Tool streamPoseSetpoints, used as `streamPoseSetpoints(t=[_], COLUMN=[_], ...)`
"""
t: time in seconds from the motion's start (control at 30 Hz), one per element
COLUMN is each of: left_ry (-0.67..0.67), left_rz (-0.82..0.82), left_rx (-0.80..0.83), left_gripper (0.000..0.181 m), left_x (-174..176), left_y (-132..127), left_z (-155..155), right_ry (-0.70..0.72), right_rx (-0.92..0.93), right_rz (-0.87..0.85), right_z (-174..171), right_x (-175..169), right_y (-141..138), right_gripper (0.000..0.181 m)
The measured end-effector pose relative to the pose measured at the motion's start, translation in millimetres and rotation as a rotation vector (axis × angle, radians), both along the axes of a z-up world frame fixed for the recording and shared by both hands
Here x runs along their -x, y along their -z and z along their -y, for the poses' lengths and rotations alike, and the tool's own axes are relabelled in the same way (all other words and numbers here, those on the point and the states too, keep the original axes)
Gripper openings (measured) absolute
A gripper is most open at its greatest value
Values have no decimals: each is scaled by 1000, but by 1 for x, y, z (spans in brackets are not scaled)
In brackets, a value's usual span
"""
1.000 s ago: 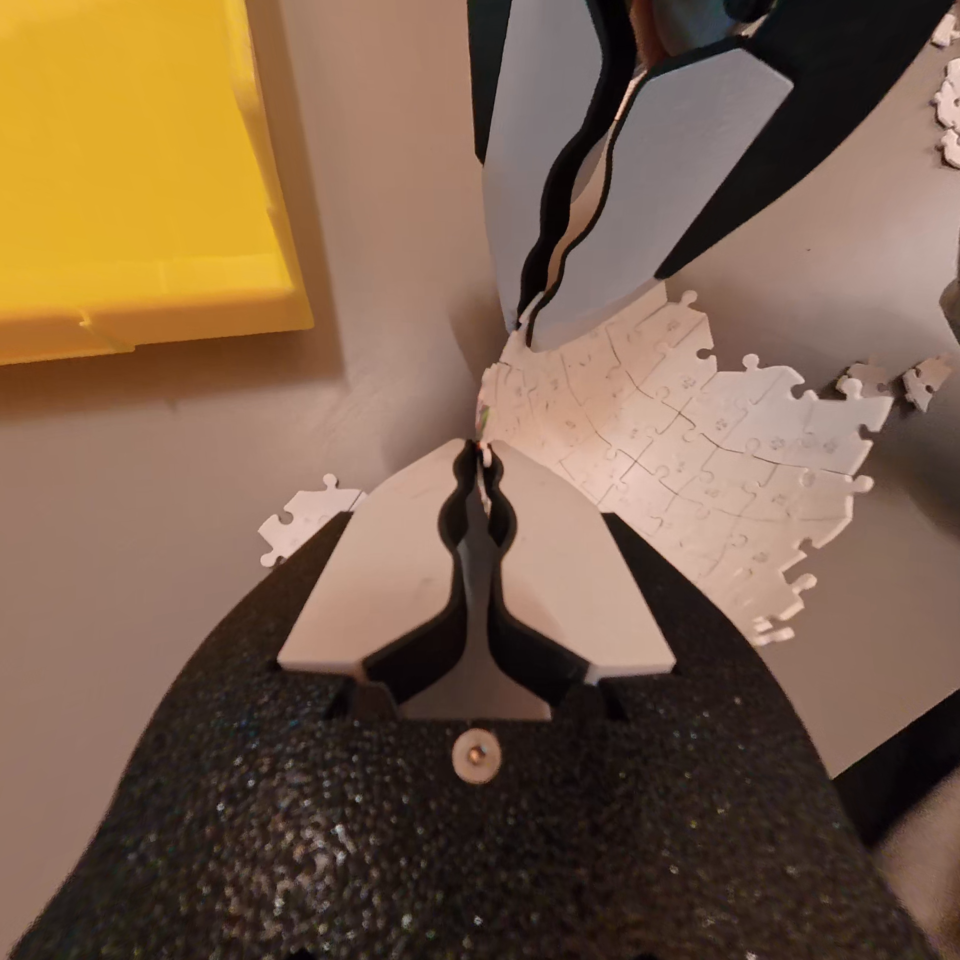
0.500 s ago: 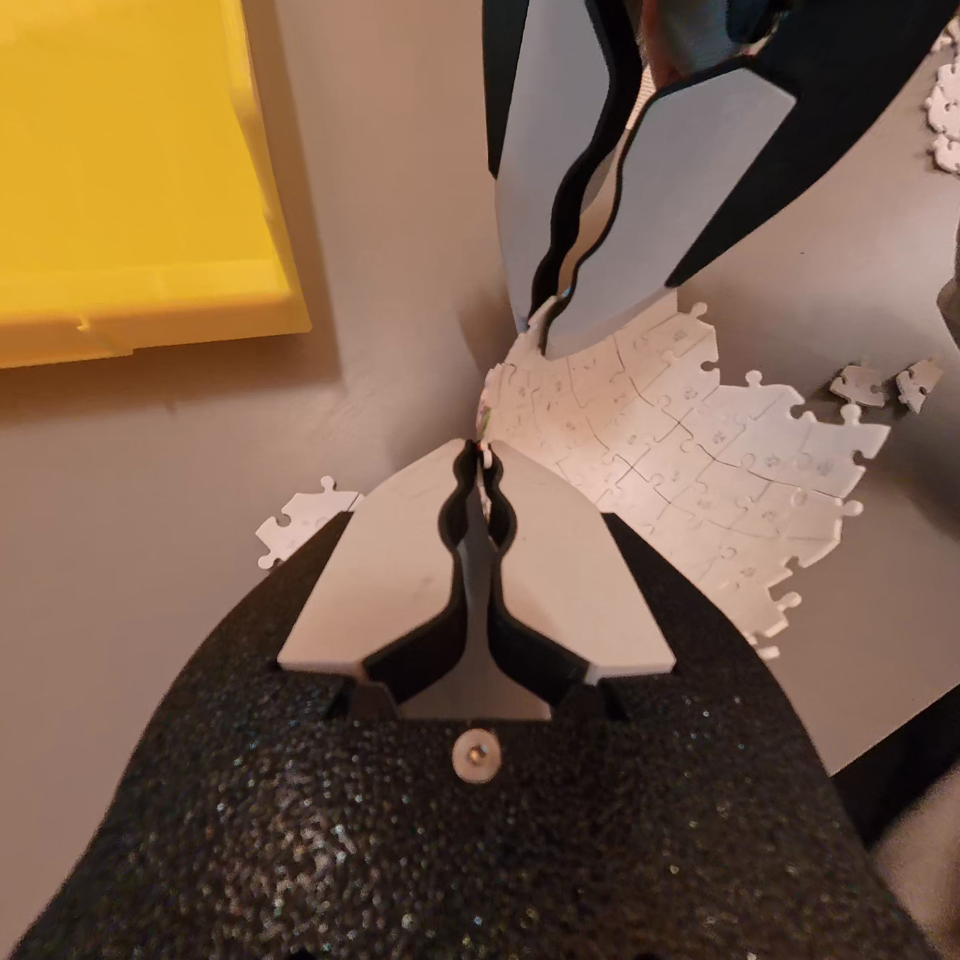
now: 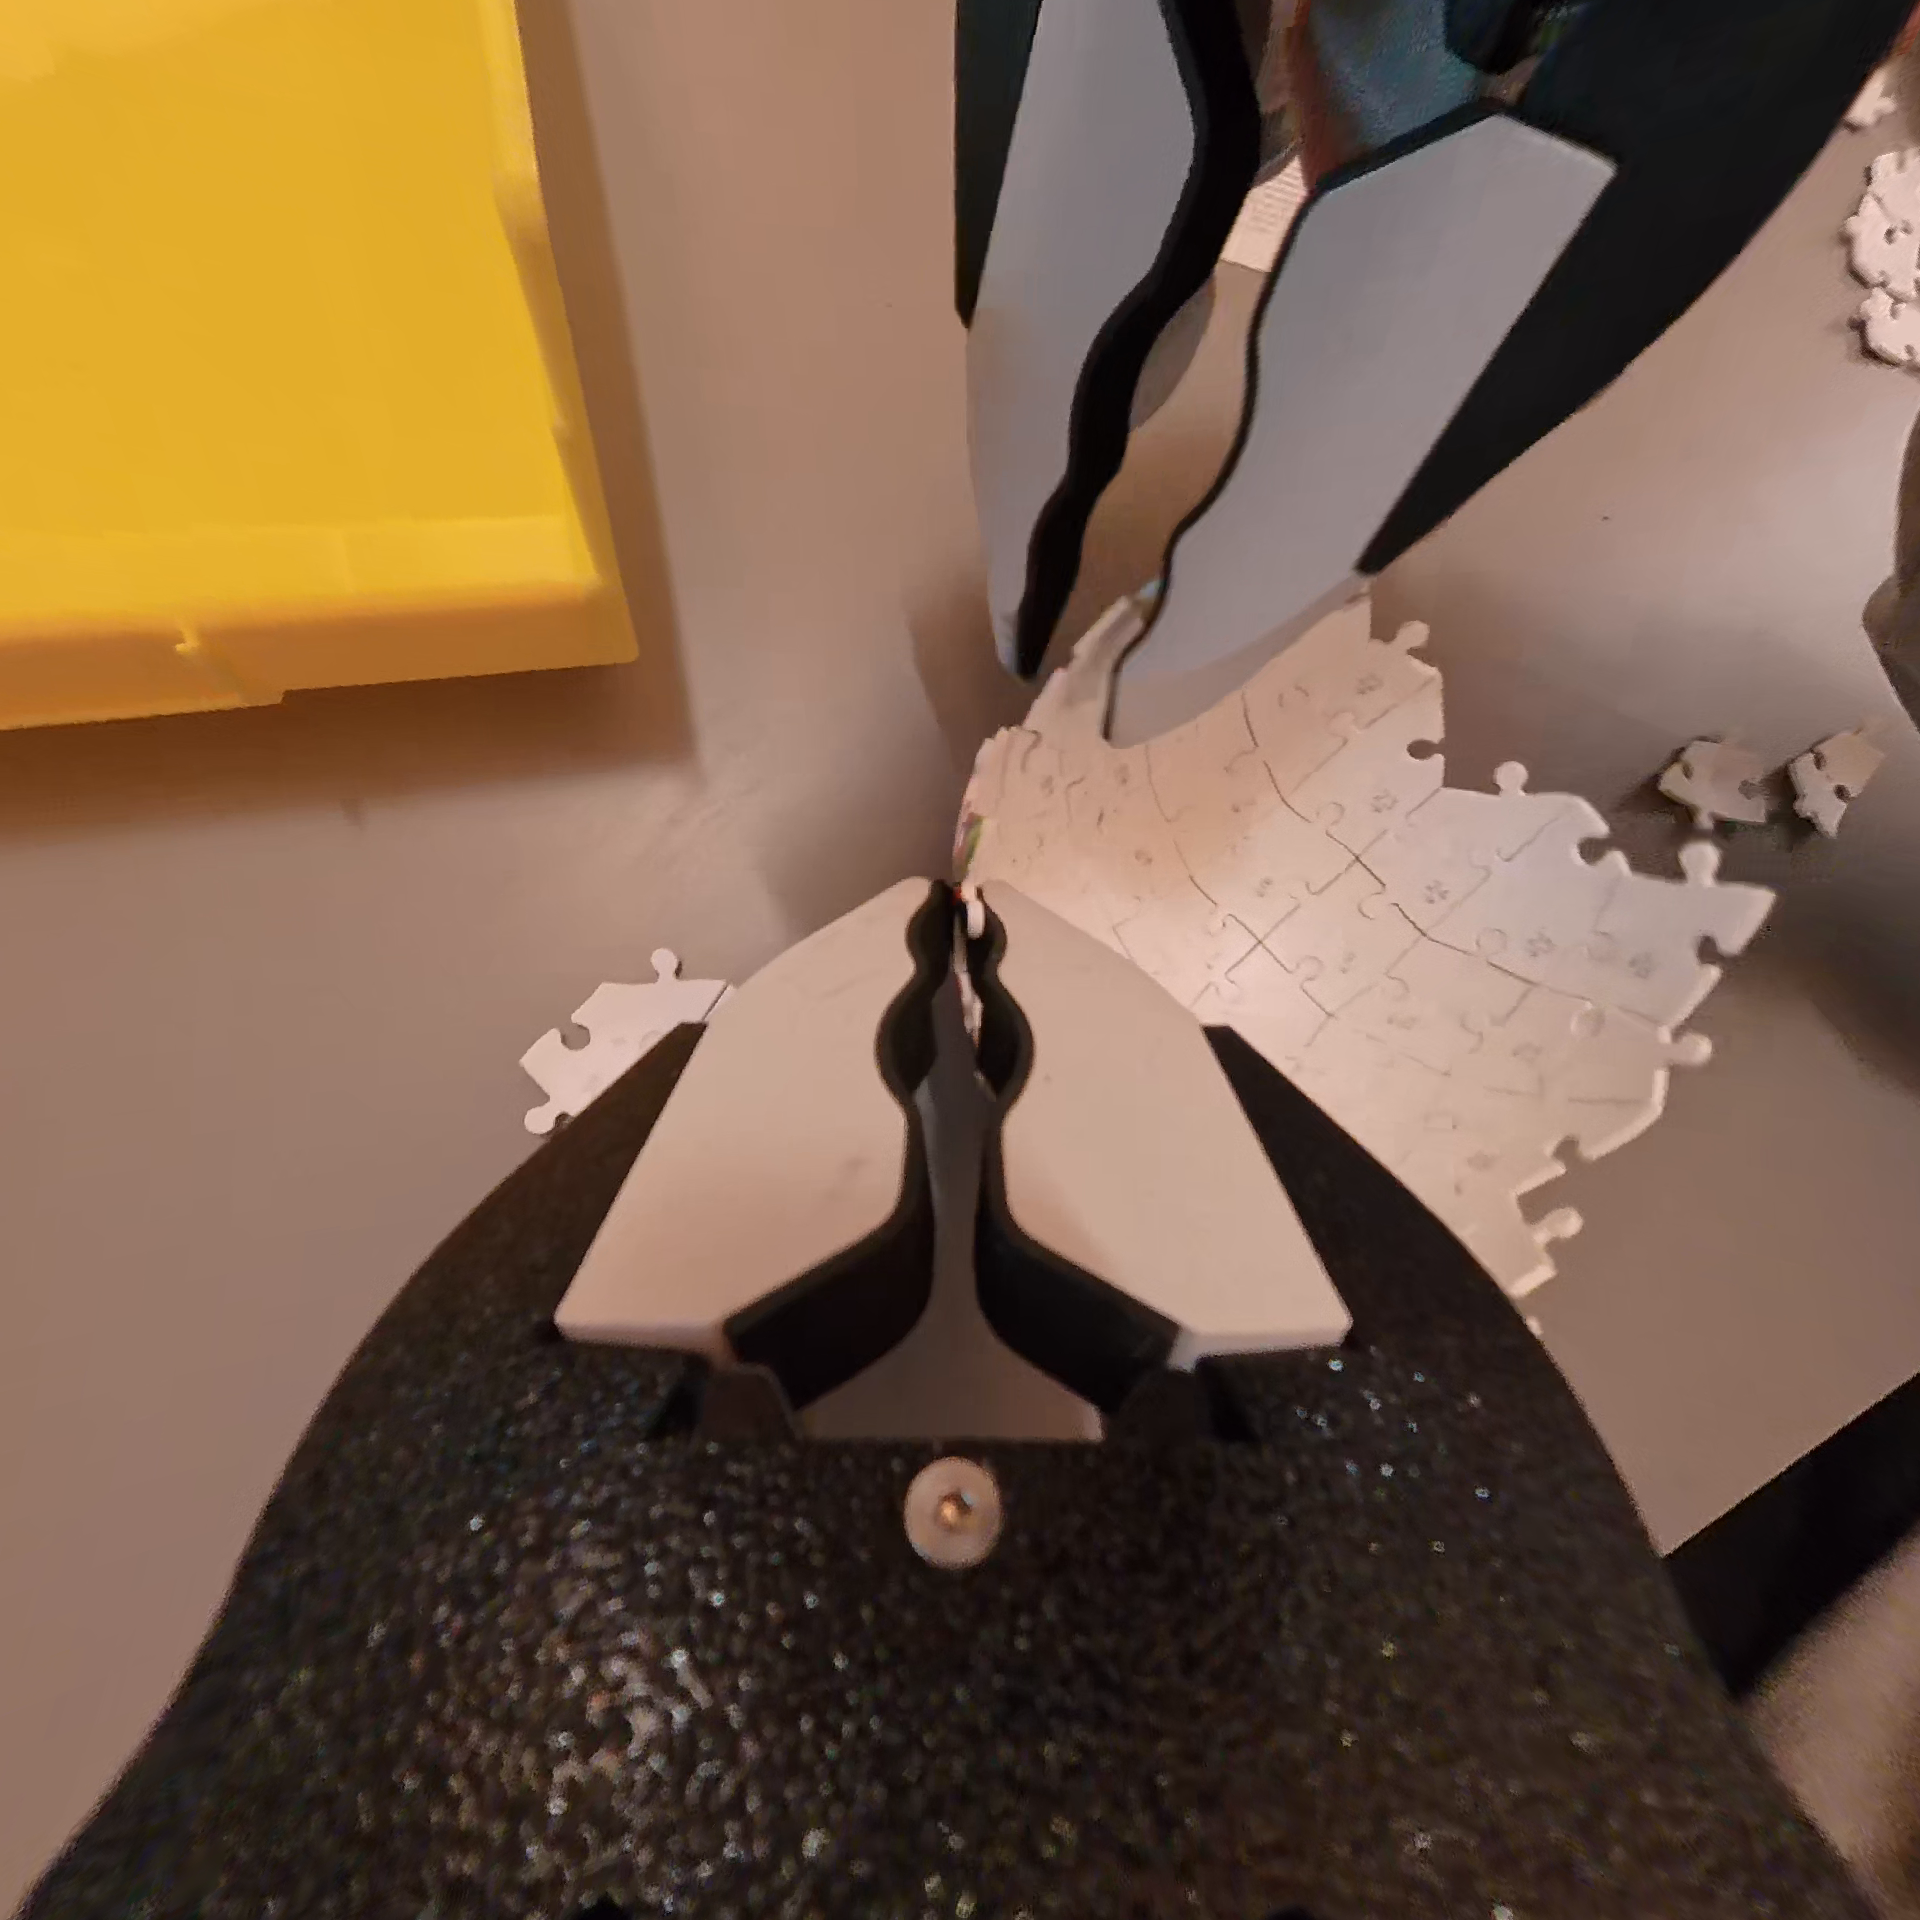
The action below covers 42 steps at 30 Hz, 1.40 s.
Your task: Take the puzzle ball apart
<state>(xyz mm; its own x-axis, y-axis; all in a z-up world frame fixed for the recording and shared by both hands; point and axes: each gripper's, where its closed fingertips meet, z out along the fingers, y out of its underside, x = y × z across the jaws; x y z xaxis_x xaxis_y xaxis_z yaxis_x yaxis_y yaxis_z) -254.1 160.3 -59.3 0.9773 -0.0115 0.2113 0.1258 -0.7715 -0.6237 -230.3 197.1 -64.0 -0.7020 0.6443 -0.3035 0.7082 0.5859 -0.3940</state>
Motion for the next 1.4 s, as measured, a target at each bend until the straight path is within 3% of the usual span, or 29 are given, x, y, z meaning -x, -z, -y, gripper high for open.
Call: streamPoseSetpoints(t=[0.2, 0.43, 0.67, 1.0, 1.4], left_ry=[-1, -1, 1, -14, -17], left_rz=[-2, -5, 5, 10, -62], left_rx=[4, 3, 1, -10, -4], left_gripper=[1, 1, 1, 7, 2], left_x=[0, 0, 1, 3, 5], left_y=[0, 0, 1, -4, -5], left_z=[0, 0, 0, 1, 1], right_ry=[-7, 2, -6, 31, -90], right_rx=[-25, -23, 3, -4, -70], right_rz=[-10, -18, -176, -283, -234], right_z=[-8, -4, 3, 12, 8], right_x=[-6, 0, 11, 14, 10], right_y=[-3, 1, -16, -23, -6], right_gripper=[34, 27, 37, 35, 18])
